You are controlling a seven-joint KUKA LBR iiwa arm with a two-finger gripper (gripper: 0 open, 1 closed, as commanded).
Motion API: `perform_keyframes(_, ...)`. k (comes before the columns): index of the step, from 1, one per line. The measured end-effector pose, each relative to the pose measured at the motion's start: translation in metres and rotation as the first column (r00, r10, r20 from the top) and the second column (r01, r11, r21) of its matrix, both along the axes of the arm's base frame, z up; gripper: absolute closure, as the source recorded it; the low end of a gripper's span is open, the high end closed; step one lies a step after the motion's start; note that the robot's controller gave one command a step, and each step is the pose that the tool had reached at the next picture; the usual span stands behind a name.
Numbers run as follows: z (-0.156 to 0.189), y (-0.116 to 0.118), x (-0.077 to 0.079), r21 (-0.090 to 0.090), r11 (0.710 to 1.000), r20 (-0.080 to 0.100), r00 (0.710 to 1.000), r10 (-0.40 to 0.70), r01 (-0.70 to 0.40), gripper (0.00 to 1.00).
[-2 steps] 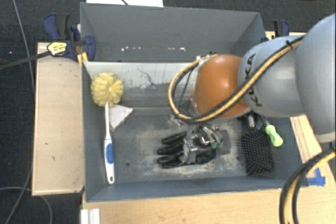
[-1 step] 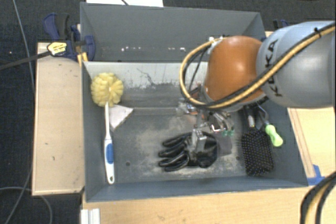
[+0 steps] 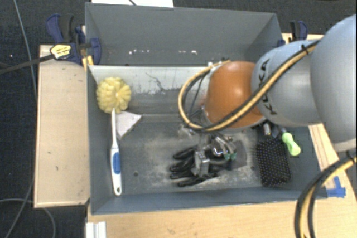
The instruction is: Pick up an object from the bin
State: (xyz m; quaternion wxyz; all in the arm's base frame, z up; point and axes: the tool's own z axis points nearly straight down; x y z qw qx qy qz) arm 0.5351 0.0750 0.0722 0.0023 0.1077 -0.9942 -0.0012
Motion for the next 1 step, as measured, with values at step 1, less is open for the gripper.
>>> perform_keyframes(1,-0.0016,-0.0218,-0.0209,0.002,0.997,0.017,0.997,-0.071,0.071,0.00)
